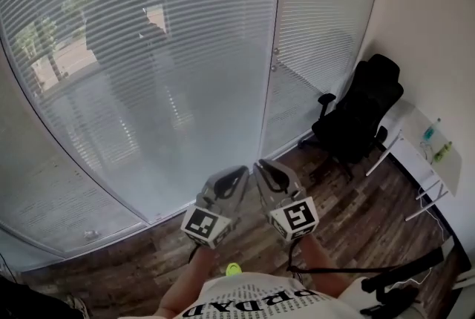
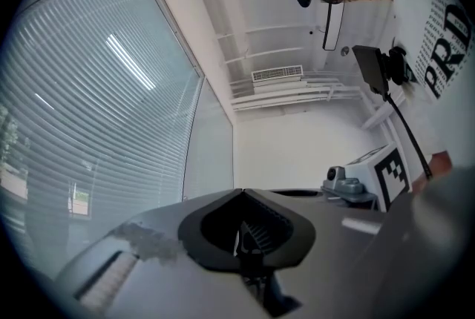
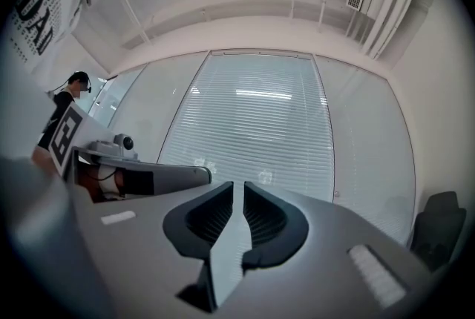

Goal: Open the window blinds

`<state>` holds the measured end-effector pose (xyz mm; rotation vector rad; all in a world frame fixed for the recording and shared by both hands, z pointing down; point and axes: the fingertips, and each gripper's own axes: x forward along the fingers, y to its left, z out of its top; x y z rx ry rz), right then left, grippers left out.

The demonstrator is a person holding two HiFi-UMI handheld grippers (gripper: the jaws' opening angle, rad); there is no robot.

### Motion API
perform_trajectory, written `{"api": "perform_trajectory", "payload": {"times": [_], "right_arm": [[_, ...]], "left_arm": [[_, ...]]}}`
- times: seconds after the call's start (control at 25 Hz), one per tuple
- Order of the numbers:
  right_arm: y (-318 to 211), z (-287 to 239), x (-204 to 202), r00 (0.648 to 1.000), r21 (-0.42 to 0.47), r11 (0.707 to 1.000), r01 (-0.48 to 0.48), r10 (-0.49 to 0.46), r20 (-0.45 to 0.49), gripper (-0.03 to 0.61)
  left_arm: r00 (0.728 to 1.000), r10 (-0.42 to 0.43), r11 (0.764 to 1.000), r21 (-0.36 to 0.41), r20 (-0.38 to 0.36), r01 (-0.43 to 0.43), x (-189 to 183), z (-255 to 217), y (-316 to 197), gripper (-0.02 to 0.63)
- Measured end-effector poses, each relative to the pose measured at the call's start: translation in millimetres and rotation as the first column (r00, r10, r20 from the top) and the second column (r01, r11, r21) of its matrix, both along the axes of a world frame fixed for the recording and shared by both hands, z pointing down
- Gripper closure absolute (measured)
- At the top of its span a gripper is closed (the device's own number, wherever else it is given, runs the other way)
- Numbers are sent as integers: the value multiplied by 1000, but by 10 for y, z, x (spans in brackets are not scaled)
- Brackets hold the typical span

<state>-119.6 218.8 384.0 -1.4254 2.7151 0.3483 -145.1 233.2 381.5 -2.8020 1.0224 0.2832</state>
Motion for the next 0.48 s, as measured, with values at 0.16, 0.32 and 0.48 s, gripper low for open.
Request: {"api": "perform_trajectory", "payload": {"times": [0.16,0.32,0.48], "right_arm": [[-162,56,-110,1000,3,1000,-23,23,-4,526],[-344,96,-107,998,-4,998,-63,63,-11,532],[-509,130,-86,997,-10,997,-77,77,-26,568]], "left_arm": [[1000,17,1000,-6,7,-17,-107,80,-172,620],[999,34,999,-22,-28,-35,-140,65,-356,620],[999,46,998,-33,-13,-46,-123,176,-523,621]]}}
